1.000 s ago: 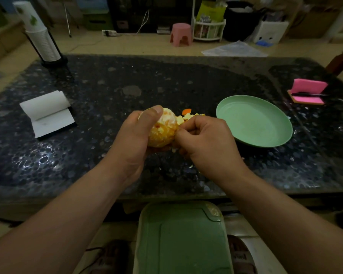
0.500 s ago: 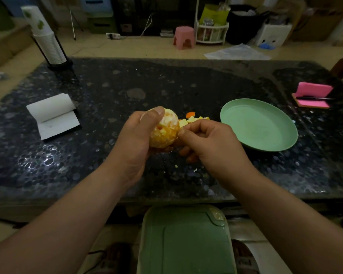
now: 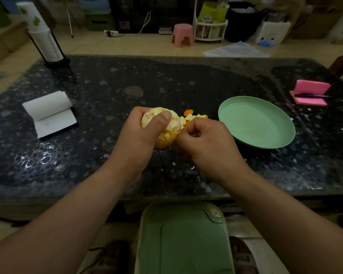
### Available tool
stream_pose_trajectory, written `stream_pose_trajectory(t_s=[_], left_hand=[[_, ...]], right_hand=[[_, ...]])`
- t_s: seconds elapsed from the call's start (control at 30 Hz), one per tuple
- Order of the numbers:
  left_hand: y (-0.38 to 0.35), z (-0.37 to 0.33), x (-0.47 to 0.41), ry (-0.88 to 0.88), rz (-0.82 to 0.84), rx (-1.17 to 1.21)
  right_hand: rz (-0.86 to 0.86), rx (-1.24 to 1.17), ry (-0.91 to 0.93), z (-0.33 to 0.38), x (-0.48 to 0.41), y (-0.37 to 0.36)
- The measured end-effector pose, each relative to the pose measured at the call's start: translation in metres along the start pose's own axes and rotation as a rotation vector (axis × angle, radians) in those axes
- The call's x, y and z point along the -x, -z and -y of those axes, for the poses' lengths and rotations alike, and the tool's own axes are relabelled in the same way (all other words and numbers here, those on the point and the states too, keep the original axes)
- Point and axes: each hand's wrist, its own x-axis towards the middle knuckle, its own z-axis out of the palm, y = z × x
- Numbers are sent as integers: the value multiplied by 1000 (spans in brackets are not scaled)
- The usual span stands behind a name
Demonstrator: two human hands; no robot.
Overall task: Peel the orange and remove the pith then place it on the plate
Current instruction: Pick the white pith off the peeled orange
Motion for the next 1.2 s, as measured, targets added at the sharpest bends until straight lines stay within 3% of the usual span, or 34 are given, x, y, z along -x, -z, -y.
stream_pose_trajectory(t_s=[0.5,1.2], left_hand=[[-2,-20,5,244,69,331],[2,-21,5,339,95,503]], right_hand=[[25,-173,37,-1,-1,3],[31,-257,66,0,-3,3]])
